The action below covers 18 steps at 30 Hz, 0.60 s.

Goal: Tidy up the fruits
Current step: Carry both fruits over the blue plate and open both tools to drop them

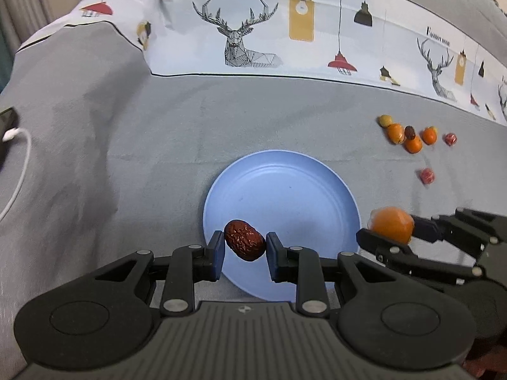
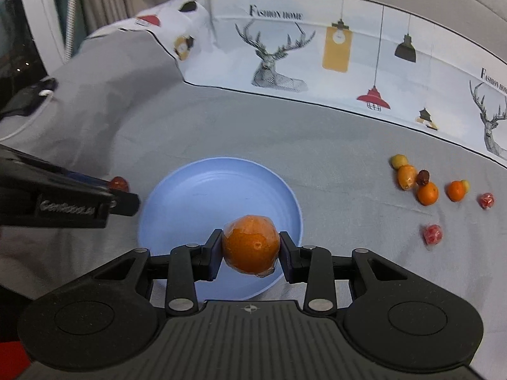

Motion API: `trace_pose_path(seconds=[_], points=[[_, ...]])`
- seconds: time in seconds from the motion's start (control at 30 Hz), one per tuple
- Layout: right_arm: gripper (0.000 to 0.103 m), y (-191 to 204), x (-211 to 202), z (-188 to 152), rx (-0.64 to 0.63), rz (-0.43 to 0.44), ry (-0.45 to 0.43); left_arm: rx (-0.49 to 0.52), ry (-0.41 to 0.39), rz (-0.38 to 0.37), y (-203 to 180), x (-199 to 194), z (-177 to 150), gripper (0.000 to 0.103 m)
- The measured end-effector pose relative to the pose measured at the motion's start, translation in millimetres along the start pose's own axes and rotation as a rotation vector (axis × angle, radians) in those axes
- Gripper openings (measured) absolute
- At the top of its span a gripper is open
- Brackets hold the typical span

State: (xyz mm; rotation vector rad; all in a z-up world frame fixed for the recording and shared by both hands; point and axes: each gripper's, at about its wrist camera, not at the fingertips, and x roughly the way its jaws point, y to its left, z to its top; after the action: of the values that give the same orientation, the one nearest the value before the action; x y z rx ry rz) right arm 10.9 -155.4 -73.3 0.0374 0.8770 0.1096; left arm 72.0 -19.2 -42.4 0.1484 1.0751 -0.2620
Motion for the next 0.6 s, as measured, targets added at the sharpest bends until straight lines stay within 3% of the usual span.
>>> trace_pose_path(seconds=[0.2, 0.43, 0.47, 0.5, 0.53, 0.57, 0.6], points=[[0.038, -6.1, 27.0, 2.2, 0.023, -0.016, 0.046, 0.033, 0.054, 0.0, -1.4, 30.5, 7.9, 0.03], [0.039, -3.2, 54.0, 9.4, -0.04, 0.007, 0.063, 0.068, 0.07, 0.033, -5.3, 58.2, 14.7, 0.031], [0.039, -3.2, 59.0, 10.2, -0.054, 0.017, 0.07, 0.074, 0.072, 0.032, -6.3, 61.2, 16.3, 0.039], [0.044, -3.8, 62.9, 11.3, -0.063, 0.031, 0.076, 0.083, 0.074, 0.027, -7.8, 62.7, 18.6, 0.063], [0.061, -3.7, 65.1, 12.0, -0.072, 0.039, 0.08, 0.087, 0.059, 0.039, -8.9, 60.0, 20.8, 0.078], [0.071, -3.6, 63.4, 12.4, -0.08, 0.036, 0.079, 0.092, 0.036, 0.055, -8.5, 54.4, 22.2, 0.101], [0.088, -3.3, 58.0, 12.1, -0.082, 0.025, 0.067, 0.09, -0.005, 0.067, -7.0, 45.7, 22.3, 0.102]])
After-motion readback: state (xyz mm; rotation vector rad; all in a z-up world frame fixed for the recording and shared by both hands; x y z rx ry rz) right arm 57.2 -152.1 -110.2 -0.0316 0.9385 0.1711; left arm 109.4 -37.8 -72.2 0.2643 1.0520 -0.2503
